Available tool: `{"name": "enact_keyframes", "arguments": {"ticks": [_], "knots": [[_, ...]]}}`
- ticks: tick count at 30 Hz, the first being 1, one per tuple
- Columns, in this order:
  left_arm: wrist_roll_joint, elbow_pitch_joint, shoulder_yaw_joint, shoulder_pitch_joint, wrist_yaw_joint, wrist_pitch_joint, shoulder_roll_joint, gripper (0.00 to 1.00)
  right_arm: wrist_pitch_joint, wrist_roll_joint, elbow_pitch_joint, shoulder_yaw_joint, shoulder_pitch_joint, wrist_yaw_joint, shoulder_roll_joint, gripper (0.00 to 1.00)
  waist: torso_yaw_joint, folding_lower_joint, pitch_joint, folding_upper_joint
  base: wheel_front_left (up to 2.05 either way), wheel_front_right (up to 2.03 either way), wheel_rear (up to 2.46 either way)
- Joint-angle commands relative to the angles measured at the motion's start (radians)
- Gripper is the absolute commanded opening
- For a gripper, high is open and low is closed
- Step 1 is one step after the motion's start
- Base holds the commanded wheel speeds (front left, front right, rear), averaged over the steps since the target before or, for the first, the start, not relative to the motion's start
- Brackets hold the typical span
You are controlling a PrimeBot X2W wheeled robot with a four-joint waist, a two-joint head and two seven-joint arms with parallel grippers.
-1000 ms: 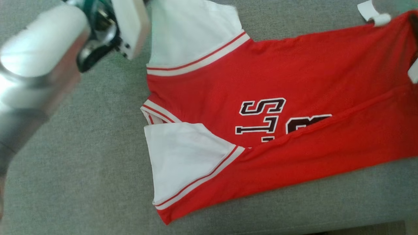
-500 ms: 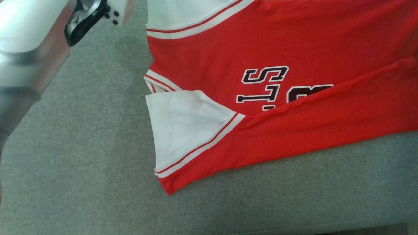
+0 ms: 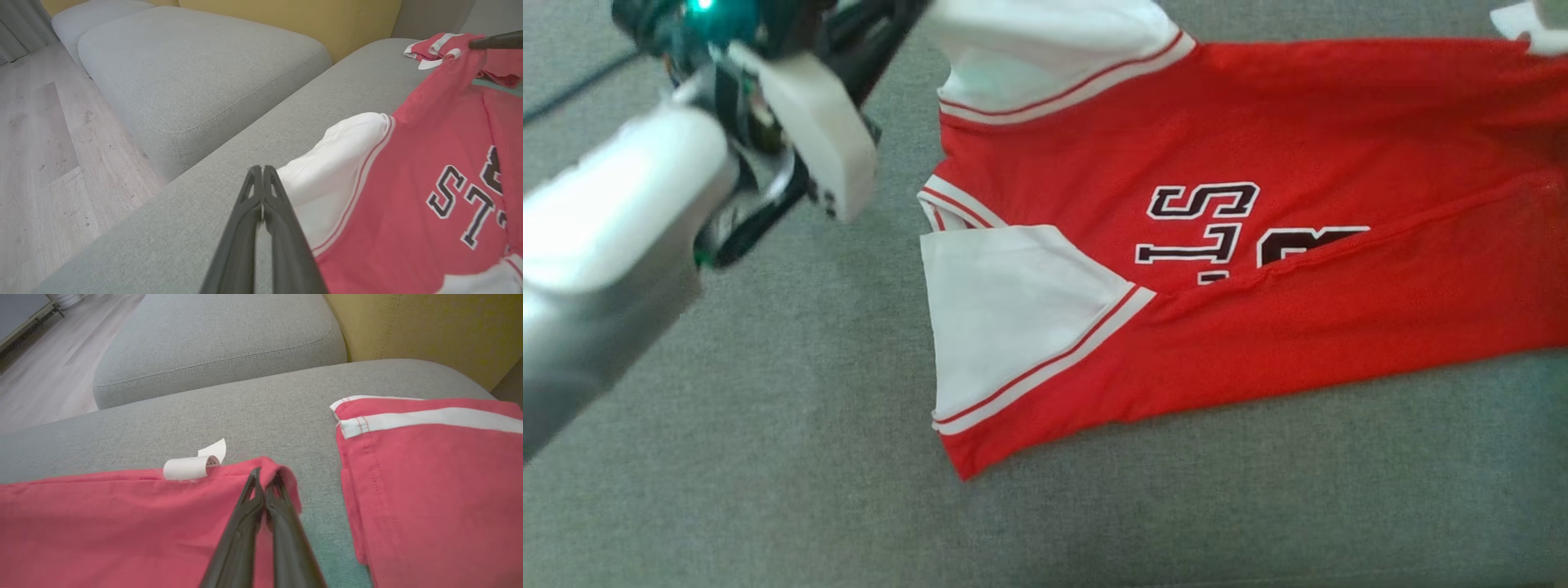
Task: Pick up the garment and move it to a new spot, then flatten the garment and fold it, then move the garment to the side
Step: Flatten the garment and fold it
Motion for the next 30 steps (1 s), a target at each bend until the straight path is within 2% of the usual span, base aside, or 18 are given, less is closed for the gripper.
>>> {"name": "enact_keyframes", "arguments": {"ticks": [1, 6, 7, 17, 23, 30], "knots": [[-0.005, -0.056, 0.043, -0.018, 0.022, 0.0, 0.056, 0.0, -0.012, 0.011, -0.041, -0.009, 0.031, -0.001, -0.043, 0.0, 0.003, 0.0, -0.005, 0.0, 0.0, 0.0, 0.0], [-0.016, -0.242, 0.038, 0.059, 0.104, 0.017, 0.137, 0.0, -0.012, 0.025, -0.068, -0.02, 0.086, -0.001, -0.048, 0.0, 0.01, 0.0, -0.013, 0.0, 0.0, 0.0, 0.0], [-0.016, -0.242, 0.038, 0.059, 0.104, 0.017, 0.137, 0.0, -0.012, 0.025, -0.068, -0.02, 0.086, -0.001, -0.048, 0.0, 0.01, 0.0, -0.013, 0.0, 0.0, 0.0, 0.0], [-0.032, -0.498, 0.019, 0.202, 0.24, 0.024, 0.254, 0.0, -0.014, 0.062, -0.126, -0.079, 0.203, -0.001, -0.069, 0.0, 0.019, 0.0, -0.028, 0.0, 0.0, 0.0, 0.0], [-0.039, -0.581, -0.001, 0.289, 0.295, 0.017, 0.277, 0.0, 0.004, 0.076, -0.151, -0.098, 0.27, -0.001, -0.066, 0.0, 0.024, 0.0, -0.043, 0.0, 0.0, 0.0, 0.0], [-0.063, -0.58, -0.021, 0.402, 0.325, -0.02, 0.246, 0.0, 0.022, 0.075, -0.166, -0.112, 0.337, -0.001, -0.05, 0.0, 0.027, 0.0, -0.053, 0.0, 0.0, 0.0, 0.0]]}}
